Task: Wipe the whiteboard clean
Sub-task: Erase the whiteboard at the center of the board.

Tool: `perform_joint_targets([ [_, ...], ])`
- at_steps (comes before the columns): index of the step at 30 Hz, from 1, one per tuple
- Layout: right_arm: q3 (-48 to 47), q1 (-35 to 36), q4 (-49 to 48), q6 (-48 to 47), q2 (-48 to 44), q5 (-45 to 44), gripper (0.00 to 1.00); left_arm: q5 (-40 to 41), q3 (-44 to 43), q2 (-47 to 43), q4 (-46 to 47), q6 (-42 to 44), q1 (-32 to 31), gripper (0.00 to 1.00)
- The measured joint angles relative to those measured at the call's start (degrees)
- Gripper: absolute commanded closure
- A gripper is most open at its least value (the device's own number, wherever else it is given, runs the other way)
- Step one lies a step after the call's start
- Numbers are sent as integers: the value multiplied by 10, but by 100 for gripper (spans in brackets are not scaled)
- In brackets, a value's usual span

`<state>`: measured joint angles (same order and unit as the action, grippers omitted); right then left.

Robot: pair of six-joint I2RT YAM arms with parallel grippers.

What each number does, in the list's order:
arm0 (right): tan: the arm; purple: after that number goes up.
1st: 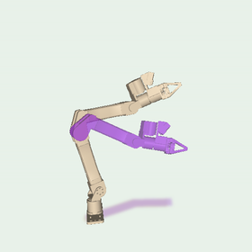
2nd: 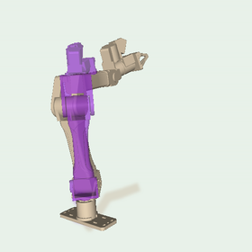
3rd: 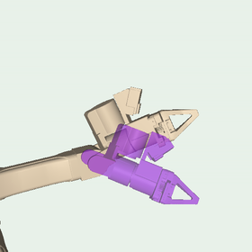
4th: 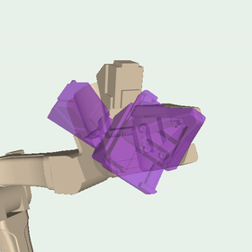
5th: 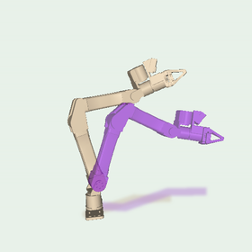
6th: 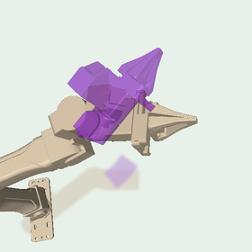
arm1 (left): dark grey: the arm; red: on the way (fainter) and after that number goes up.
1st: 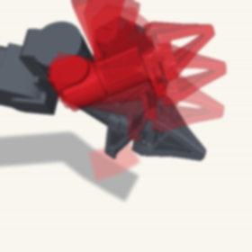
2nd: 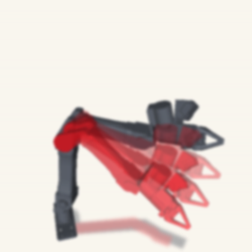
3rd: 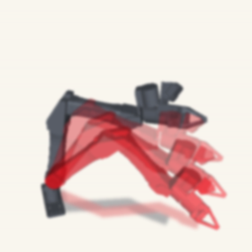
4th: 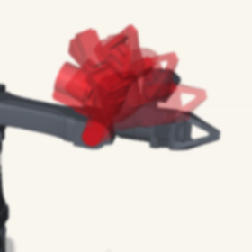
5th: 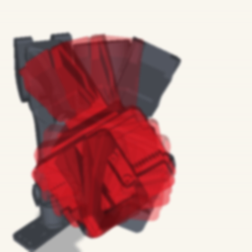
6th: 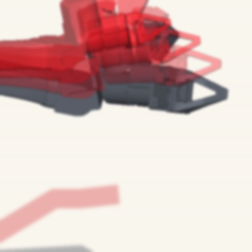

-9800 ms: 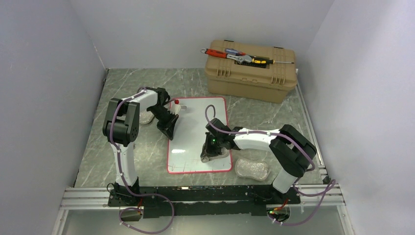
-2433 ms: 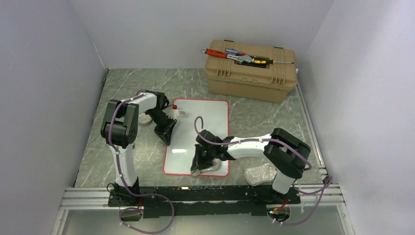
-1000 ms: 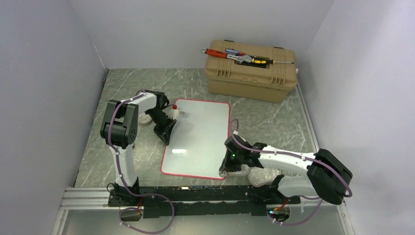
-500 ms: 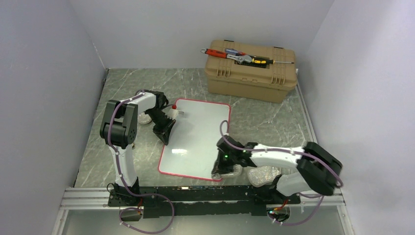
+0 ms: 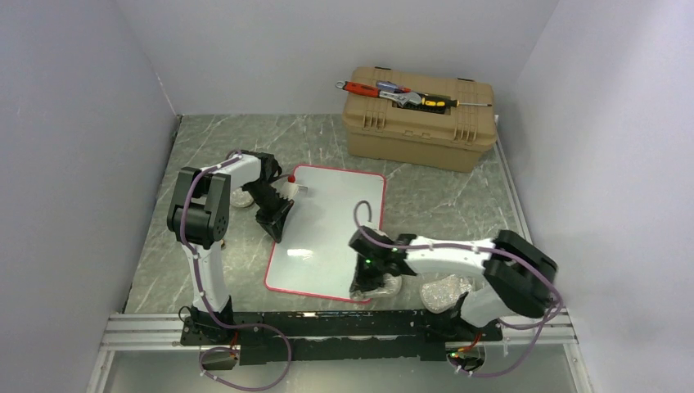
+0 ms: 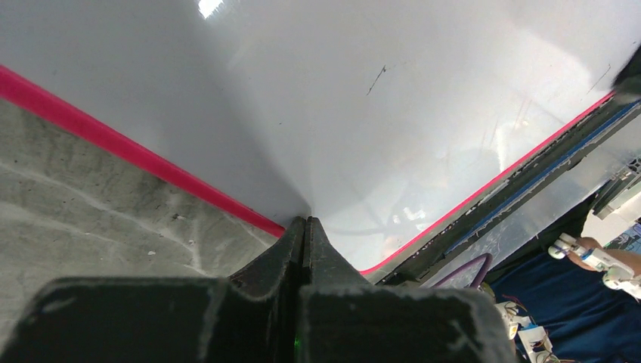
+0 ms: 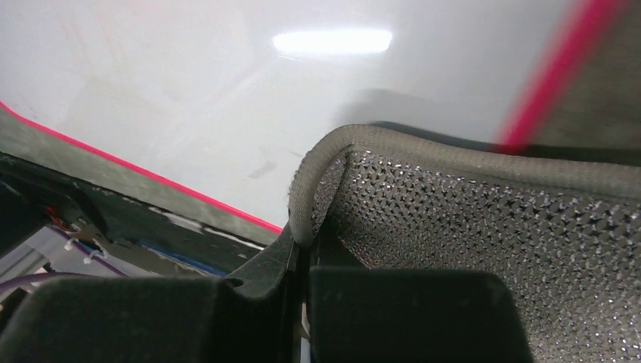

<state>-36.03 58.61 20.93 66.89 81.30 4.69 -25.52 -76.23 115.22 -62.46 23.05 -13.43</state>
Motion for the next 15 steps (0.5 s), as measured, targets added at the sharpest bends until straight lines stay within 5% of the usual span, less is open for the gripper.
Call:
perform_joint_targets([
  [9, -193, 46, -13, -40, 191, 38, 100, 3, 0, 0, 0, 0, 0, 97],
  [15, -40, 10, -120, -25, 92, 50, 100, 4, 0, -1, 0, 0, 0, 96],
])
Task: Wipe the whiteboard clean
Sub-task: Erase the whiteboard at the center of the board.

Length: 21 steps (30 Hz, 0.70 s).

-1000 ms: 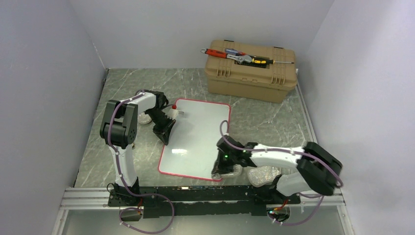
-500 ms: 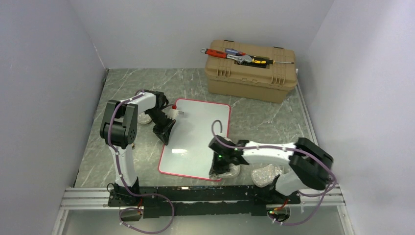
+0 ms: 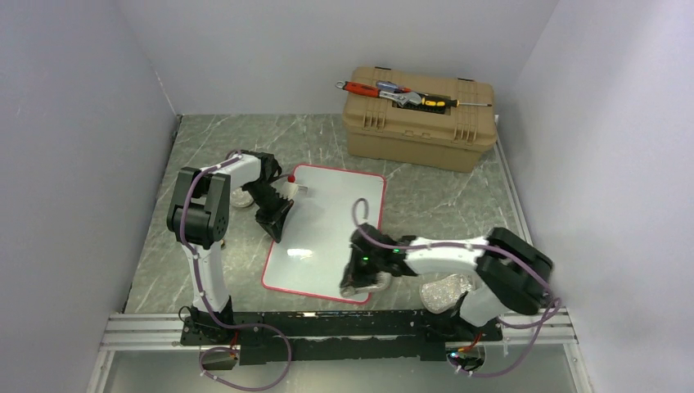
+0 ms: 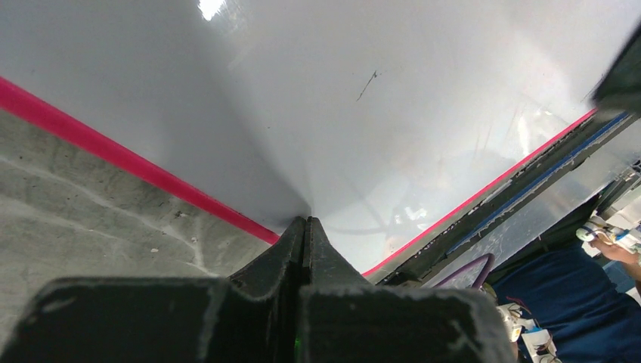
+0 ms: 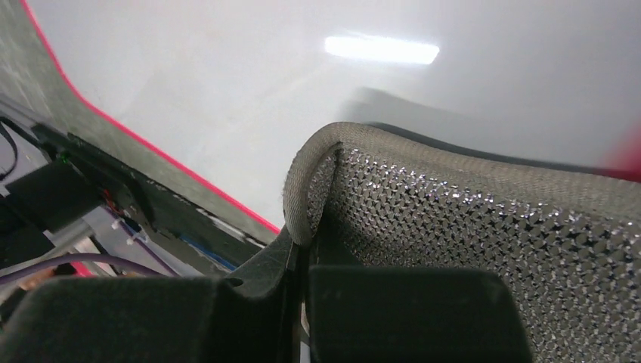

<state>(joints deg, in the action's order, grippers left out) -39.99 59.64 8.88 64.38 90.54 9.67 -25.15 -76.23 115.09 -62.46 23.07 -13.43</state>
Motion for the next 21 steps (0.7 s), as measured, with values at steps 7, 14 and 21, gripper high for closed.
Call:
perform_joint_targets([
  [7, 132, -59, 33, 17, -172, -32, 100, 1, 0, -2, 2, 2, 0, 96],
  [14, 64, 11, 41, 32, -92, -53, 100, 6, 3, -7, 8, 2, 0, 97],
  [21, -55, 61, -17, 24, 60, 12, 100, 7, 6, -10, 12, 2, 0, 97],
])
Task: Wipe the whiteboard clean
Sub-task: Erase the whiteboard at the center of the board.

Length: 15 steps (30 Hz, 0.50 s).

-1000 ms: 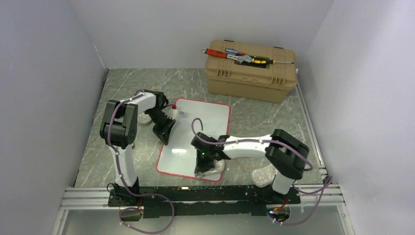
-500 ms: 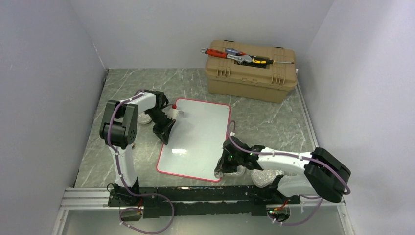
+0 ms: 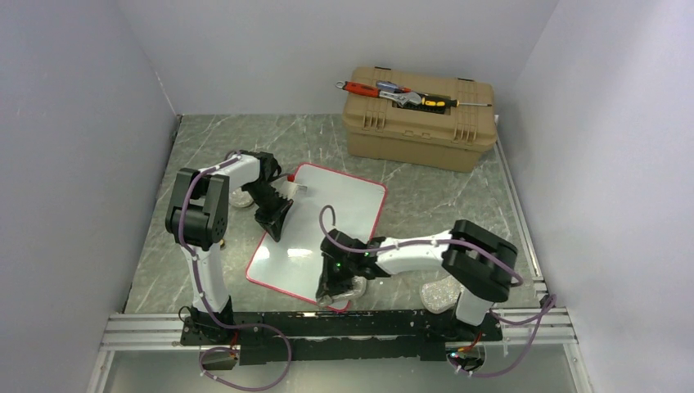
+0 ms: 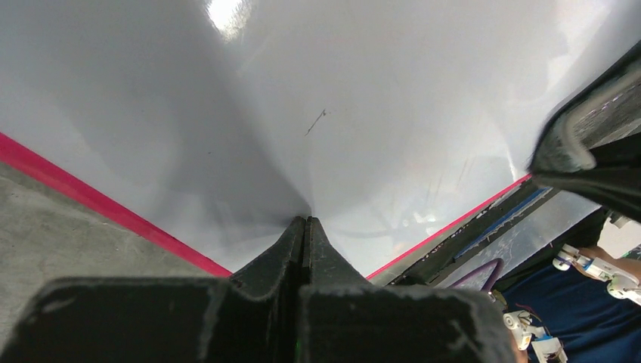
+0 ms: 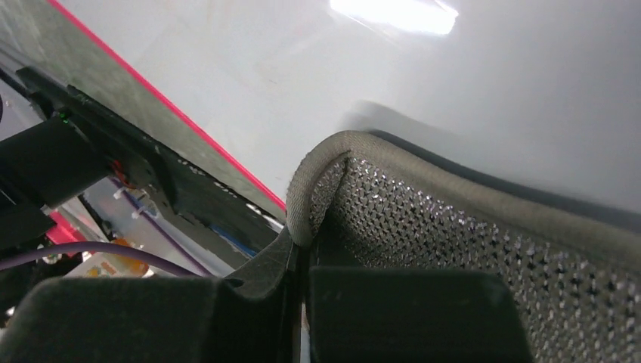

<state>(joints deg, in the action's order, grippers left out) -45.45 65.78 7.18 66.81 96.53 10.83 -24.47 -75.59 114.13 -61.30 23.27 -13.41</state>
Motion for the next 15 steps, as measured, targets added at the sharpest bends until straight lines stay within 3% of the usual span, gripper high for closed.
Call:
perform_joint_targets([
  [7, -56, -22, 0, -25, 50, 54, 100, 0, 0, 0, 0, 0, 0, 97],
  [11, -2, -77, 9, -40, -6, 42, 100, 0, 0, 0, 0, 0, 0, 97],
  [15, 34, -155, 90, -69, -85, -21, 100, 0, 0, 0, 0, 0, 0, 97],
])
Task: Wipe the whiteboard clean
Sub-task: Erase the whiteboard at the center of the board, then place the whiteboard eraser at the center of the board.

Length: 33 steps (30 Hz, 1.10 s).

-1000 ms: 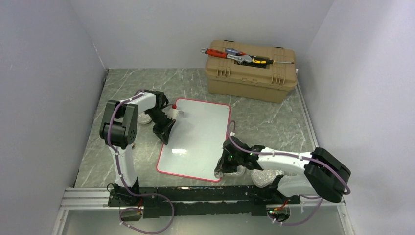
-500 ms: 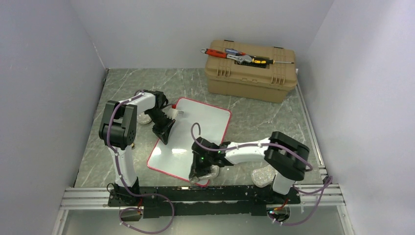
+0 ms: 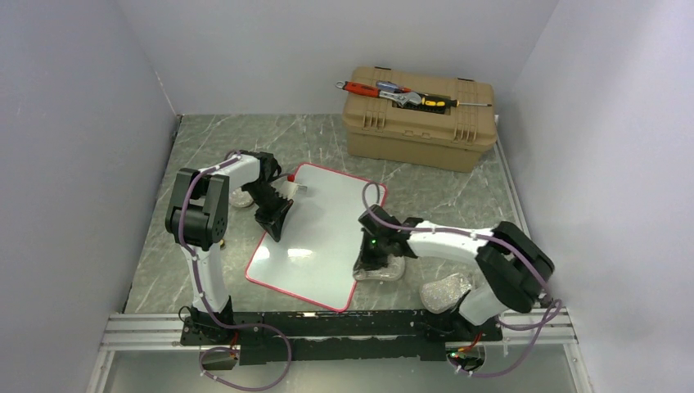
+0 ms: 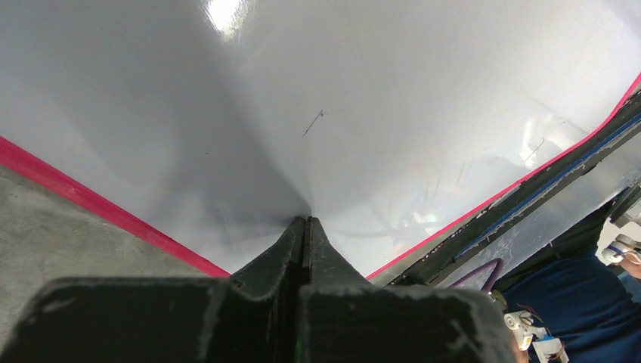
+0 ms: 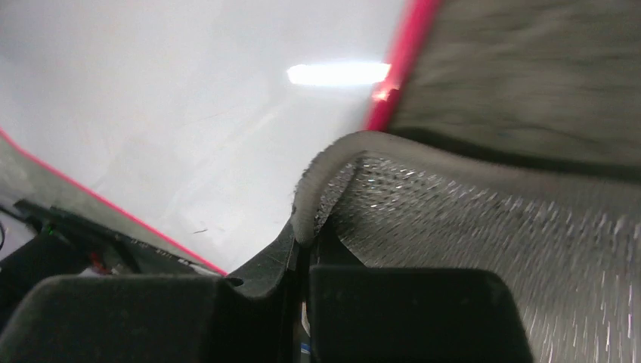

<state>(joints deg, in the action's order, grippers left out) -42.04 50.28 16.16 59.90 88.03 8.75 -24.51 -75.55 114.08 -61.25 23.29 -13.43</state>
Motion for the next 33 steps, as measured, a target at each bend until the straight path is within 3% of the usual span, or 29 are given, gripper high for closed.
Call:
perform_joint_targets([
  [7, 4, -115, 132, -71, -71, -86, 100, 5, -8, 0, 0, 1, 0, 97],
  [13, -57, -184, 186, -127, -24, -121, 99, 44, -39, -44, 7, 0, 0, 88],
  [17, -123, -190, 191, -160, 20, -129, 85, 82, -57, -113, 21, 0, 0, 76],
  [20, -165, -190, 196, -176, 36, -132, 77, 106, -60, -151, 31, -5, 0, 74],
  [23, -200, -189, 200, -187, 47, -135, 60, 137, -59, -166, 39, -16, 0, 74],
  [26, -213, -189, 205, -194, 48, -145, 47, 167, -54, -167, 47, -26, 0, 80],
  [28, -214, -189, 210, -195, 48, -149, 43, 193, -45, -172, 58, -40, 0, 96],
  [33, -212, -173, 225, -188, 34, -172, 28, 252, -6, -208, 84, -80, 4, 98],
])
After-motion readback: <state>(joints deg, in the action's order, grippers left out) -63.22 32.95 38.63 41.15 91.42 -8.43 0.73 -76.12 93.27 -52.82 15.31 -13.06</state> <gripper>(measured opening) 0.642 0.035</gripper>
